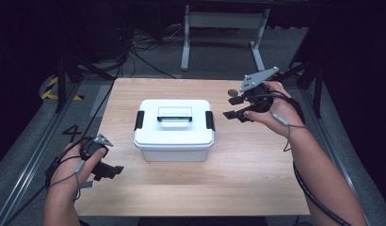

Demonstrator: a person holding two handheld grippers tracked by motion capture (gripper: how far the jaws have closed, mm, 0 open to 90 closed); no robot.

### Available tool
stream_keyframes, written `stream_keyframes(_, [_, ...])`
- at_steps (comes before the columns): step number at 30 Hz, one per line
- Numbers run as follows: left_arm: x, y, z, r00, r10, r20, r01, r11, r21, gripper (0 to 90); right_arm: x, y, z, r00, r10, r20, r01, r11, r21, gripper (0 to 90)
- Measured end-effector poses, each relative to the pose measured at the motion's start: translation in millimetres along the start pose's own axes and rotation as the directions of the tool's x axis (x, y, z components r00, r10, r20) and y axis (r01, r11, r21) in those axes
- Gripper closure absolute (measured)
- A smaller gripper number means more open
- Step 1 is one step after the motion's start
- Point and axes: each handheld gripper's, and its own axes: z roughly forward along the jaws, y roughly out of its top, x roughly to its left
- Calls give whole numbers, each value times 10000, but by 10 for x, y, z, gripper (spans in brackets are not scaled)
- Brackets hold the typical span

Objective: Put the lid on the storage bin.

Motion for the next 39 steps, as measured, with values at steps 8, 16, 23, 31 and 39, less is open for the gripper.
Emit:
stream_keyframes(8, [20, -2, -21, 9996, -82, -276, 72, 9994, -340, 165, -44, -220, -114, 9950, 482, 873, -495, 9987, 124, 422])
stream_keyframes(16, [38, -33, -4, 9995, 7, -310, -12, 9998, -176, 163, -124, -582, -69, 9899, 1301, 570, -1284, 9912, -316, 401])
stream_keyframes(23, [14, -62, 16, 9993, -169, -344, 165, 9998, -120, 165, -147, -886, -7, 9818, 1638, 961, -1608, 9862, -381, 400])
stream_keyframes(31, [28, -71, 33, 9988, -280, -405, 273, 9995, -172, 164, -209, -1202, 65, 9670, 2225, 1238, -2174, 9746, -532, 400])
stream_keyframes(39, [24, -37, 59, 9974, -286, -661, 256, 9986, -454, 165, -270, -1415, 172, 9585, 2441, 1469, -2464, 9692, -29, 400])
